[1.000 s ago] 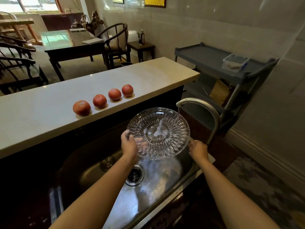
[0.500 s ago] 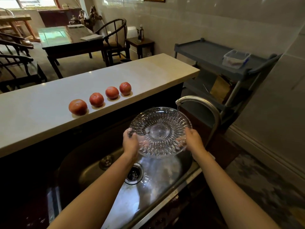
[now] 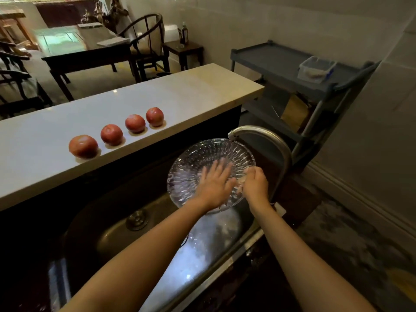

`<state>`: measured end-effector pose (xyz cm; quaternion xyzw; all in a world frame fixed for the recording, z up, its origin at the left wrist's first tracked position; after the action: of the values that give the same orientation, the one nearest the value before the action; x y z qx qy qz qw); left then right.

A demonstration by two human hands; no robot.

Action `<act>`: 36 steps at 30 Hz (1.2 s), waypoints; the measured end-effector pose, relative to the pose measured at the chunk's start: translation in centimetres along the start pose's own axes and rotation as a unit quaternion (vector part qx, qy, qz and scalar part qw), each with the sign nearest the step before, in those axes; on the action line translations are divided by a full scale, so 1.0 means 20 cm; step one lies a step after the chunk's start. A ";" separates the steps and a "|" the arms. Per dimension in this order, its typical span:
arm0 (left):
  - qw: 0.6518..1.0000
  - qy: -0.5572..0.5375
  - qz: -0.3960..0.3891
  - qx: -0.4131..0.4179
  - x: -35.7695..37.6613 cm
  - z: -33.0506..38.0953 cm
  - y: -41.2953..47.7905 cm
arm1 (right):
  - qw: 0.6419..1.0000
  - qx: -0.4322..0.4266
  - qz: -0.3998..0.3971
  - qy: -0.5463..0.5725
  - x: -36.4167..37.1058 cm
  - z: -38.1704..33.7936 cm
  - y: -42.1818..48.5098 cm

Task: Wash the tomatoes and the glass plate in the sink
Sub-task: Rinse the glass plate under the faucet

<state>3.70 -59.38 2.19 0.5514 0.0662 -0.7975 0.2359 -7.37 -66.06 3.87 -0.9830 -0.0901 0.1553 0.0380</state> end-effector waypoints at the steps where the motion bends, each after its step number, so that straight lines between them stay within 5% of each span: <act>1: 1.000 0.002 0.001 0.027 0.00 0.05 0.02 | 1.000 0.002 -0.001 0.001 0.00 0.01 -0.01; 4: 0.999 0.010 0.013 0.042 -0.04 0.00 0.10 | 1.000 0.004 0.019 0.021 -0.04 0.01 0.00; 10: 0.998 -0.018 -0.010 -0.061 -0.05 -0.30 0.05 | 1.000 -0.011 0.006 -0.001 -0.03 -0.01 0.02; 15: 0.997 -0.055 -0.041 0.044 0.09 0.01 -0.11 | 0.999 -0.022 0.012 -0.036 -0.01 0.01 0.03; 24: 0.999 -0.005 0.004 0.048 -0.02 -0.02 0.18 | 0.999 0.010 -0.009 0.040 0.02 0.02 -0.01; 31: 1.000 0.012 0.002 -0.029 -0.02 -0.43 0.00 | 0.999 -0.032 0.012 0.021 -0.02 -0.05 0.05; 36: 0.997 -0.053 -0.023 0.051 0.07 -0.09 -0.10 | 0.999 -0.042 -0.011 0.005 0.01 -0.07 0.06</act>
<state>3.89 -57.43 -0.01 0.5181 0.0254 -0.8329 0.1927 -6.56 -67.32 4.94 -0.9835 -0.1066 0.1461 -0.0009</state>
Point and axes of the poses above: each hand's wrist, its own y-axis towards the middle knuckle, its own x-axis out of the palm, z = x × y, the point moved 10 cm from there along y, towards the middle knuckle, and after that the axes turned 10 degrees about z, right-handed, at the moved point
